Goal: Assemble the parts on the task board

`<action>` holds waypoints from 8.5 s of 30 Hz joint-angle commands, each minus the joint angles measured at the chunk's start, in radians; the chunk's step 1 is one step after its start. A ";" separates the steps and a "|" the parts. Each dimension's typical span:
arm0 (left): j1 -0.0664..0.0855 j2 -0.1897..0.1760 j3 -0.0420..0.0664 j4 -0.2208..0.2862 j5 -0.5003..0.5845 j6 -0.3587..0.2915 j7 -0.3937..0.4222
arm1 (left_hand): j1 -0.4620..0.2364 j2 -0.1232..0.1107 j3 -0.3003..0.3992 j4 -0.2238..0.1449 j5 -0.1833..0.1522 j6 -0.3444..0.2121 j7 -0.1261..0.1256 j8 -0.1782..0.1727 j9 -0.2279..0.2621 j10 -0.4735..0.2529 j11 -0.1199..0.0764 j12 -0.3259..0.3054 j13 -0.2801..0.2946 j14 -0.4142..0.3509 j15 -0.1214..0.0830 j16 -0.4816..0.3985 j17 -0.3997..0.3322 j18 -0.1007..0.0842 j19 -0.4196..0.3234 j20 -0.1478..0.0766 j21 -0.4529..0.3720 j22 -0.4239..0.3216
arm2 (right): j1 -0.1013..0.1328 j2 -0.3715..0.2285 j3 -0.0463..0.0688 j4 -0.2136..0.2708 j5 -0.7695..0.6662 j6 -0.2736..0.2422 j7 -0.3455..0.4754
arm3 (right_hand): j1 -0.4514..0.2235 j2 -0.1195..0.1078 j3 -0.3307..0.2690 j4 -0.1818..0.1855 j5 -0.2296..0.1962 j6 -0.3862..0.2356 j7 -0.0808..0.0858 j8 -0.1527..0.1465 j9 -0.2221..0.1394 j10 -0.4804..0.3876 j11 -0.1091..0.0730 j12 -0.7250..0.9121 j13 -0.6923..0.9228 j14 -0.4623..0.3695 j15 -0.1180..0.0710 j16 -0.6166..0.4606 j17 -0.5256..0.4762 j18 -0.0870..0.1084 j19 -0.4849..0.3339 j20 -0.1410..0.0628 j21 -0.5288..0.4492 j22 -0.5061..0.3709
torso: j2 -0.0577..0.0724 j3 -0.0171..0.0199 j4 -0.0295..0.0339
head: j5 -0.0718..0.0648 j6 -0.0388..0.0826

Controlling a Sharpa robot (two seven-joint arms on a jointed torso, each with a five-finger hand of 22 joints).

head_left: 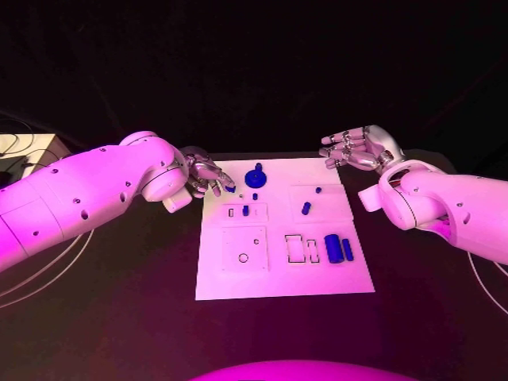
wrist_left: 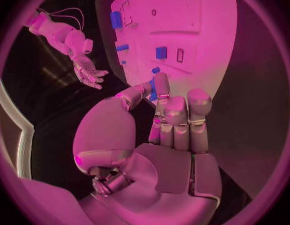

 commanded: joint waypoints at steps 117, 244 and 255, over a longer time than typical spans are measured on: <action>-0.085 0.018 -0.052 0.066 -0.180 -0.032 -0.060 | 0.009 0.016 -0.006 -0.058 0.069 0.174 -0.085 -0.033 0.403 0.048 -0.020 0.114 -0.058 0.003 -0.015 0.058 0.025 -0.042 0.035 -0.012 0.064 0.058 | -0.002 -0.002 0.001 0.000 0.014 0.012 0.027 | -0.012 0.001 0.004 -0.005 0.005 -0.013 0.003 -0.003 0.000 -0.013 0.002 -0.003 -0.002 -0.018 0.002 -0.002 -0.002 0.006 -0.012 0.004 0.001 -0.001 | -0.005 -0.0002 0.0068 | 0.001 -0.027; -0.076 0.031 -0.042 0.053 -0.231 0.035 -0.057 | -0.051 0.109 -0.117 -0.096 0.175 0.232 -0.106 -0.016 0.488 0.049 -0.024 0.228 -0.104 0.011 -0.010 0.132 0.069 -0.052 0.057 -0.007 0.128 0.103 | -0.005 0.003 0.001 -0.008 0.014 0.021 0.026 | -0.012 0.002 0.006 -0.008 0.007 -0.012 0.003 -0.003 0.000 -0.012 0.002 -0.003 -0.002 -0.018 0.002 -0.002 -0.002 0.007 -0.012 0.003 0.002 -0.001 | -0.005 0.0004 0.0059 | 0.009 -0.035; -0.076 0.037 -0.042 0.046 -0.213 0.029 -0.055 | -0.040 0.133 -0.220 -0.046 0.162 0.239 -0.109 -0.021 0.503 0.049 -0.023 0.241 -0.130 0.011 -0.009 0.131 0.067 -0.052 0.058 -0.006 0.125 0.102 | -0.005 0.004 0.001 -0.009 0.014 0.023 0.026 | -0.012 0.002 0.006 -0.008 0.007 -0.012 0.003 -0.003 0.000 -0.012 0.002 -0.003 -0.002 -0.018 0.002 -0.002 -0.002 0.007 -0.012 0.003 0.002 -0.001 | -0.005 0.0001 0.0057 | 0.009 -0.032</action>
